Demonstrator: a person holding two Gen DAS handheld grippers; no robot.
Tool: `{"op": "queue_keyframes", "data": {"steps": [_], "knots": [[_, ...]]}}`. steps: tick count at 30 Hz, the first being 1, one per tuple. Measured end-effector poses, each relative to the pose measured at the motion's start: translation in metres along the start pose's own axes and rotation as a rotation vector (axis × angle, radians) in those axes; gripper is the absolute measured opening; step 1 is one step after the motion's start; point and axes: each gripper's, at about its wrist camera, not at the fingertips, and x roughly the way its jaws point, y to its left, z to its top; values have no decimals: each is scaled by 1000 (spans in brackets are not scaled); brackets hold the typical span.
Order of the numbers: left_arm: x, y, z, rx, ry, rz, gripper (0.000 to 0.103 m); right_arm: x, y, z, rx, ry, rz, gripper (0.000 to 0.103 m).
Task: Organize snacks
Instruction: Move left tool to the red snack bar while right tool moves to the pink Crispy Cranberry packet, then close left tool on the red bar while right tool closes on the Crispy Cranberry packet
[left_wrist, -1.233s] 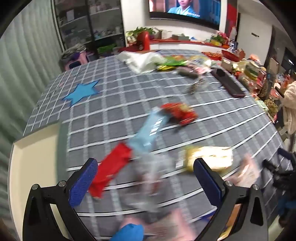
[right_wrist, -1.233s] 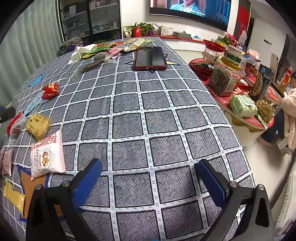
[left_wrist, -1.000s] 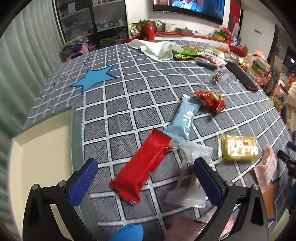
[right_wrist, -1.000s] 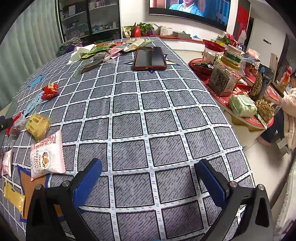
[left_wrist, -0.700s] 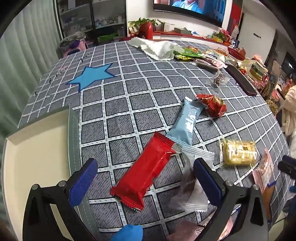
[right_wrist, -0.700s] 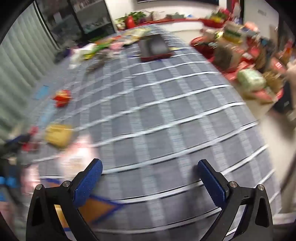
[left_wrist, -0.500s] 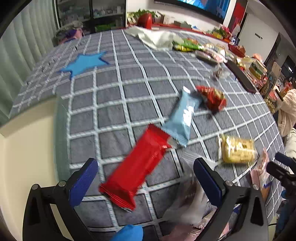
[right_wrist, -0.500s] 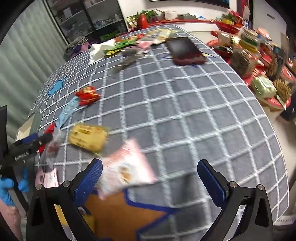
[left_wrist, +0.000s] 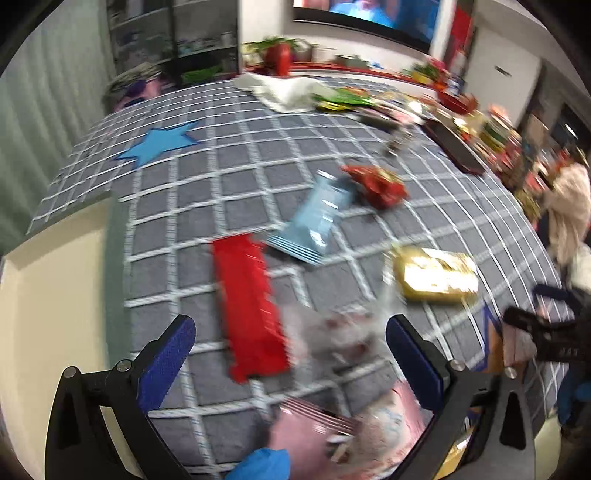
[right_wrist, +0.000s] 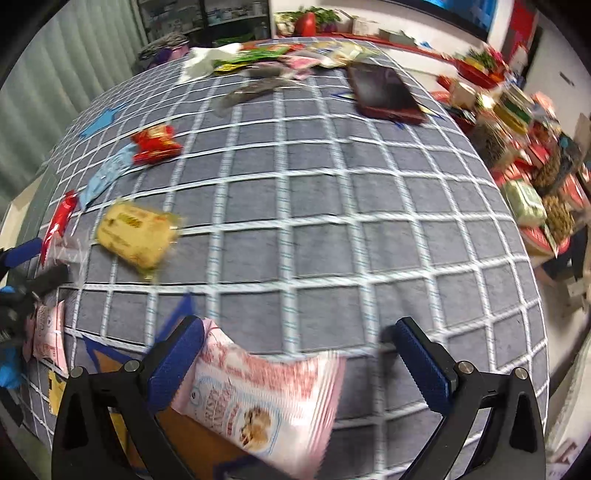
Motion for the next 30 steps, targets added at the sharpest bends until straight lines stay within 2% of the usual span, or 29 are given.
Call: {"op": "queue_keyframes", "data": {"steps": [2, 4, 5, 6, 7, 9, 10, 11, 12, 14, 16, 17, 18, 19, 22, 24, 25, 28, 30], "knots": [[-24, 71, -4, -38, 35, -2, 103, 0, -2, -1, -4, -18, -14, 103], [-36, 109, -1, -56, 56, 4, 103, 0, 0, -3, -18, -47, -28, 103], [-38, 117, 25, -74, 71, 11, 103, 0, 0, -5, -13, -62, -27, 103], [-33, 107, 45, -81, 81, 18, 103, 0, 1, -6, -14, -72, -28, 103], [-40, 127, 48, -91, 87, 18, 103, 0, 1, -6, -16, -78, -26, 103], [-50, 166, 75, -96, 109, 23, 103, 0, 0, -7, -34, -85, -17, 103], [-40, 145, 114, -84, 127, 40, 103, 1, 0, -5, -46, -84, -11, 103], [-35, 153, 137, -82, 139, 48, 103, 1, -2, -3, -61, -78, -2, 103], [-17, 123, 165, -85, 149, 61, 103, 1, -3, 0, -73, -51, 6, 103], [-10, 107, 179, -96, 147, 74, 103, -2, -8, 5, -52, -3, 48, 103], [-3, 51, 167, -94, 132, 107, 103, -11, -13, 7, -30, 4, 142, 103], [-3, 39, 170, -94, 135, 126, 103, -15, -13, 7, -46, 11, 170, 103], [-15, 60, 154, -94, 145, 131, 103, -18, -11, 5, -73, 19, 183, 103], [-22, 88, 157, -94, 159, 127, 103, -20, -7, 3, -109, 25, 187, 103], [-43, 123, 176, -91, 174, 133, 103, -22, 10, -12, -268, 39, 153, 103], [-60, 161, 185, -79, 186, 145, 103, -18, 25, -23, -363, 44, 107, 103], [-65, 170, 186, -69, 191, 155, 103, -14, 29, -29, -386, 51, 89, 103], [-81, 209, 200, 8, 201, 204, 103, -11, 27, -28, -363, 50, 123, 103], [-99, 256, 214, 23, 176, 189, 103, -9, 25, -26, -361, 51, 124, 103]]}}
